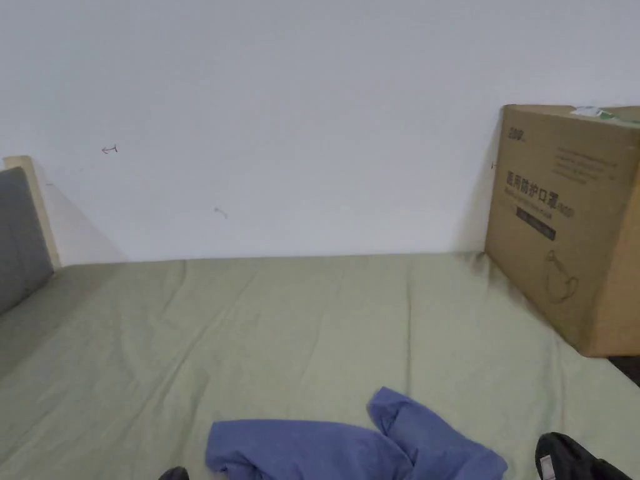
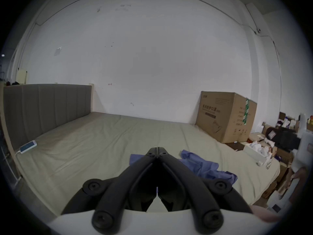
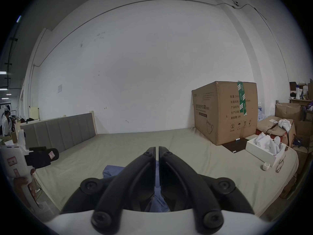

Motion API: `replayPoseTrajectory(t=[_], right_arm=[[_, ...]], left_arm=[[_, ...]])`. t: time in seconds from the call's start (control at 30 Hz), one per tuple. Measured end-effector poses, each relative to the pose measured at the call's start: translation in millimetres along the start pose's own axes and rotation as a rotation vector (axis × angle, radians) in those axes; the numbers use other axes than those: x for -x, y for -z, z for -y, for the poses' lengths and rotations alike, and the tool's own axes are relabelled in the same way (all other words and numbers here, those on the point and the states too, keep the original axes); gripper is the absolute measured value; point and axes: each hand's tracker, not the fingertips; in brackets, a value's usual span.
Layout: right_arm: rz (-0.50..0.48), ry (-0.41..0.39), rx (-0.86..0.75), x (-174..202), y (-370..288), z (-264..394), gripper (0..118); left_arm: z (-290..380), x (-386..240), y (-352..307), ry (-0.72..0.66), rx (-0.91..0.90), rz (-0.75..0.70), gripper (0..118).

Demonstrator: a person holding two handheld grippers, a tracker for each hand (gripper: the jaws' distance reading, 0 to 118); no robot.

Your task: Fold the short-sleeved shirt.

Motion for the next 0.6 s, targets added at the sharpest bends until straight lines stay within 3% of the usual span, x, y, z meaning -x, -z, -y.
replayPoseTrajectory(t=[0.2, 0.27, 0.33, 0.43, 0.53, 0.57, 0.6], right_arm=[[-0.008, 0.001, 0.045, -3.1, 6.1, 1.4, 4], [-0.018, 0.009, 0.067, -4.6, 11.3, 3.0, 4], [-0.028, 0.009, 0.092, -5.5, 17.6, 5.1, 4], [-0.036, 0.003, 0.12, -6.3, 29.8, 12.9, 4], [-0.05, 0.005, 0.162, -8.0, 45.1, 22.8, 4], [-0.052, 0.005, 0.178, -8.9, 50.3, 26.7, 4], [-0.052, 0.004, 0.199, -9.8, 55.5, 30.4, 4]], left_arm=[[-15.1, 10.2, 14.0, -0.066, -0.006, -0.004, 0], [-32.6, 12.2, 40.4, -0.018, 0.05, 0.035, 0], [-49.1, 18.5, 83.1, 0.011, 0.173, 0.081, 0], [-53.2, 44.5, 194.6, -0.024, 0.581, 0.244, 0], [-28.4, 62.7, 274.4, -0.004, 0.786, 0.204, 0], [-38.0, 53.7, 214.9, 0.04, 0.801, 0.173, 2], [-39.0, 55.1, 214.8, 0.026, 0.774, 0.136, 22]])
